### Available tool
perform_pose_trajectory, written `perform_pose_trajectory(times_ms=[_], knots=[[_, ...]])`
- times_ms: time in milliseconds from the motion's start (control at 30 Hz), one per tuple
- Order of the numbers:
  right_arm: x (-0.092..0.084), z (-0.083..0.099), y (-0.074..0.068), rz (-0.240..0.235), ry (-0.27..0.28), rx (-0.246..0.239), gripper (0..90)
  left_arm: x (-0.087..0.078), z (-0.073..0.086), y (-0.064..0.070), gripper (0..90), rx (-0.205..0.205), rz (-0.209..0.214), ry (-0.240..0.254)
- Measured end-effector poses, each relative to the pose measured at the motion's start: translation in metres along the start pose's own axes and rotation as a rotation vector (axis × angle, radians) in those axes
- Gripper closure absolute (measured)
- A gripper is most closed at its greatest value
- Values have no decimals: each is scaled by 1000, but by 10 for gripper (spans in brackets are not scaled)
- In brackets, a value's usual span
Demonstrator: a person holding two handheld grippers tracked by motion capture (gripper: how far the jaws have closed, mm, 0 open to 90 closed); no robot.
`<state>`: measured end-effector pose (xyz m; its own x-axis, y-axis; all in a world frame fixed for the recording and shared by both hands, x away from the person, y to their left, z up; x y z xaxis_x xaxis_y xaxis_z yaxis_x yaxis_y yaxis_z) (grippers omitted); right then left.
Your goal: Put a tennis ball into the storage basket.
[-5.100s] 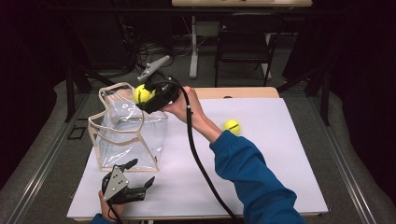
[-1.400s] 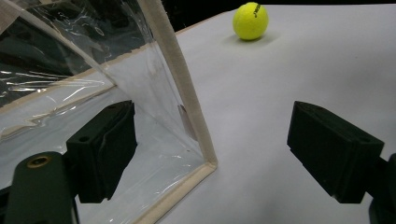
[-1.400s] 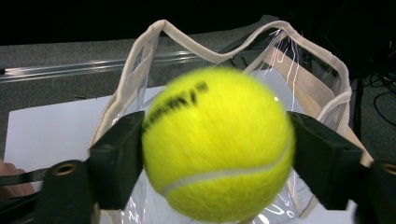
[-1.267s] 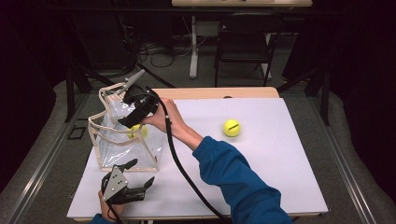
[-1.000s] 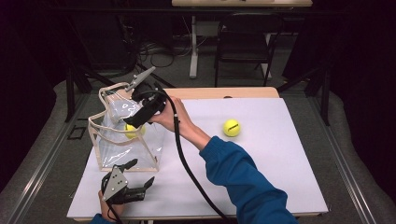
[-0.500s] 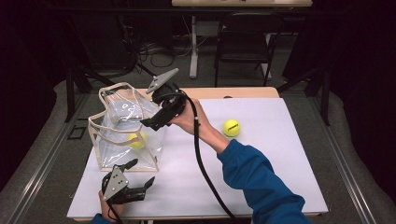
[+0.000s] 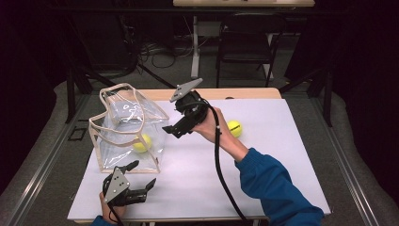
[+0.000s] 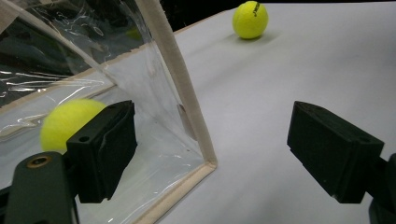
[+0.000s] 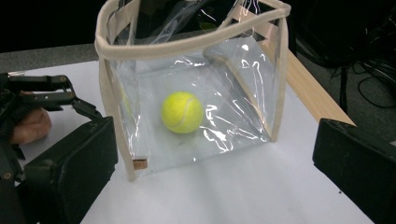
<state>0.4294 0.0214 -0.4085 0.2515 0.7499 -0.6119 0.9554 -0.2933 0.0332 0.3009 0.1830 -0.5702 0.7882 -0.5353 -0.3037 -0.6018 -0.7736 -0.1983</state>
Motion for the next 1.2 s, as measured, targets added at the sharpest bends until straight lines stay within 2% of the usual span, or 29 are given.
perform_pose_trajectory(times_ms=[267, 400, 733, 1200], knots=[[-24, 24, 3, 26, 10, 15, 0, 2, 1, 0, 158, -4, 5, -3], [-31, 33, 5, 40, 11, 21, 0, 2, 1, 0, 158, -4, 2, -4], [-35, 61, 3, 53, -17, 34, 0, 2, 1, 1, 158, 0, -1, -5], [-46, 97, 11, 68, -3, 102, 0, 2, 1, 1, 158, 3, -1, -7]])
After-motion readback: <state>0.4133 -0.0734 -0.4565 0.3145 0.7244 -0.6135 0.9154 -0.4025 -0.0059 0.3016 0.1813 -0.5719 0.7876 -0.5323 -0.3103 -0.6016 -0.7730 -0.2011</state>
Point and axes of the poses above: each handheld gripper's, and its own axes: x roughly forward along the jaws, z roughly out of its underside, y roughly to its right, the point moved 7 cm from there along x, roughly forward along the jaws, and after that the axes turned 6 degrees about -z, right-handed, at the moved point
